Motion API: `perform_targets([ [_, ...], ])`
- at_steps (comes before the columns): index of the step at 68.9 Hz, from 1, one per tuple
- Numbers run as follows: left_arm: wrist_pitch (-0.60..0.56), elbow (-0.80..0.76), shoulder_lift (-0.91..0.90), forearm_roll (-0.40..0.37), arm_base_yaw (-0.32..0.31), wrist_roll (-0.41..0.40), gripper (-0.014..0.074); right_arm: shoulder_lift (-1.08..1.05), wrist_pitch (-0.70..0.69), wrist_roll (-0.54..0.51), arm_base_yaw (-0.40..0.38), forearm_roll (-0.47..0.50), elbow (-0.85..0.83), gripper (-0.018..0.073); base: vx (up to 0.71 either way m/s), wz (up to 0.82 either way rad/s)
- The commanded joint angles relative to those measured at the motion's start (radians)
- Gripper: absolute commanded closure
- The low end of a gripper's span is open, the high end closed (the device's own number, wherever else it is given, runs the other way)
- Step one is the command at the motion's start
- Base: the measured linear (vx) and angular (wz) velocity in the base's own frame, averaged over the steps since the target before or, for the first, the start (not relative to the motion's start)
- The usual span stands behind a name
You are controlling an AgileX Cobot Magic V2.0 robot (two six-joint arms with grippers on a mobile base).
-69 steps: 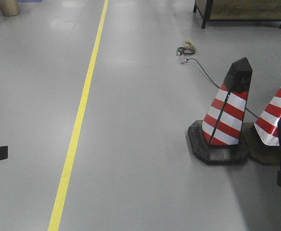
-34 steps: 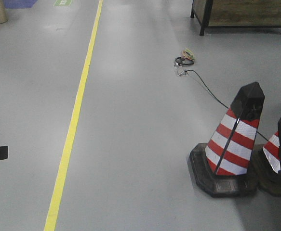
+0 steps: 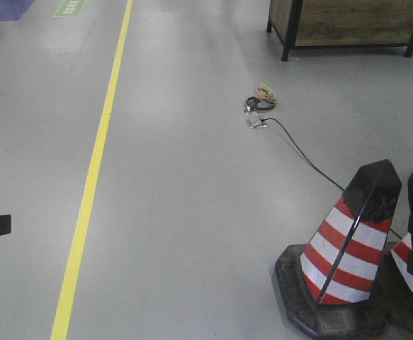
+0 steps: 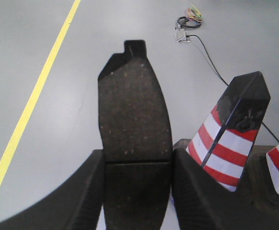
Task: Move and align brake pads A on conveyor
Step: 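Drive past the traffic cones toward the black conveyor belt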
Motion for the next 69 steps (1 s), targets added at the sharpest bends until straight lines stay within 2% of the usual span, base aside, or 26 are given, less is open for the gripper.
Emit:
perform_targets([
  [1, -0.063, -0.03, -0.02, 0.006, -0.006, -0.001, 0.0503, -0.003, -0.086, -0.003, -0.005, 0.001, -0.031, 0.0489, 0.41, -0.16],
  [35, -0.063, -0.03, -0.02, 0.006, -0.006, -0.001, 0.0503, -0.003, -0.086, -0.003, -0.005, 0.001, -0.031, 0.0489, 0.37, -0.26],
  [69, -0.063, -0.03, -0.02, 0.006, -0.006, -0.001, 0.0503, -0.002, -0.086, -0.003, -0.005, 0.001, -0.031, 0.0489, 0.24, -0.48],
])
